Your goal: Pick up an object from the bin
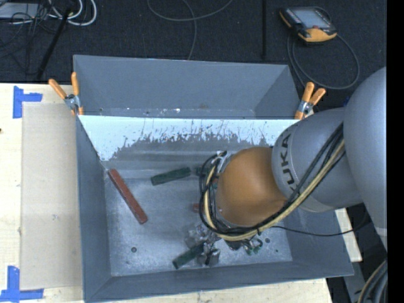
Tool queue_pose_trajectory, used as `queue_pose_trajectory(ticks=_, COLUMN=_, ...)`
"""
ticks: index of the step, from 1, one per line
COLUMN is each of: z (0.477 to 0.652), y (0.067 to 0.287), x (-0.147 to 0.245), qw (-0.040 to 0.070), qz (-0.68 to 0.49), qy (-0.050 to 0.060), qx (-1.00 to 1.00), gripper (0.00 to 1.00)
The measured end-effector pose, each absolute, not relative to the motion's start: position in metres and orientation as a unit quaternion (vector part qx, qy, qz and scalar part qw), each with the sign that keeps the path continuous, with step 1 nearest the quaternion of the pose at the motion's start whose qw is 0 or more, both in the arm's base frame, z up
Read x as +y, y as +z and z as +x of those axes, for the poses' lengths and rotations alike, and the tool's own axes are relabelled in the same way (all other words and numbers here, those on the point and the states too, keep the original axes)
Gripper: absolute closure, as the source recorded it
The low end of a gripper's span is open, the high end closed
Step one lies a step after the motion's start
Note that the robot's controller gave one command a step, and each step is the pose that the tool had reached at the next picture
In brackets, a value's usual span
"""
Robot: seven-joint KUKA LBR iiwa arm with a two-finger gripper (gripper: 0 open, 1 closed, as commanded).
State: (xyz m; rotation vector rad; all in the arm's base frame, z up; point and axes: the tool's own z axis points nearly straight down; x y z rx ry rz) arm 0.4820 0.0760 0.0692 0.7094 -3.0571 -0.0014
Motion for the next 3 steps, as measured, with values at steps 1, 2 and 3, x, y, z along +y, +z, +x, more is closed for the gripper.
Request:
queue_pose_trajectory(ticks=1, z=0.482, y=0.069, x=0.076, qw=0.002, qz=0.226, qy=-0.001, qx=-0.974, gripper=1.00)
queue_pose_trajectory(ticks=2, z=0.519, y=0.199, x=0.057, qw=0.000, qz=0.245, qy=-0.001, qx=-0.970, gripper=1.00)
queue_pose_trajectory(ticks=3, z=0.518, y=0.198, x=0.057, qw=0.000, qz=0.244, qy=-0.001, qx=-0.970, gripper=1.00)
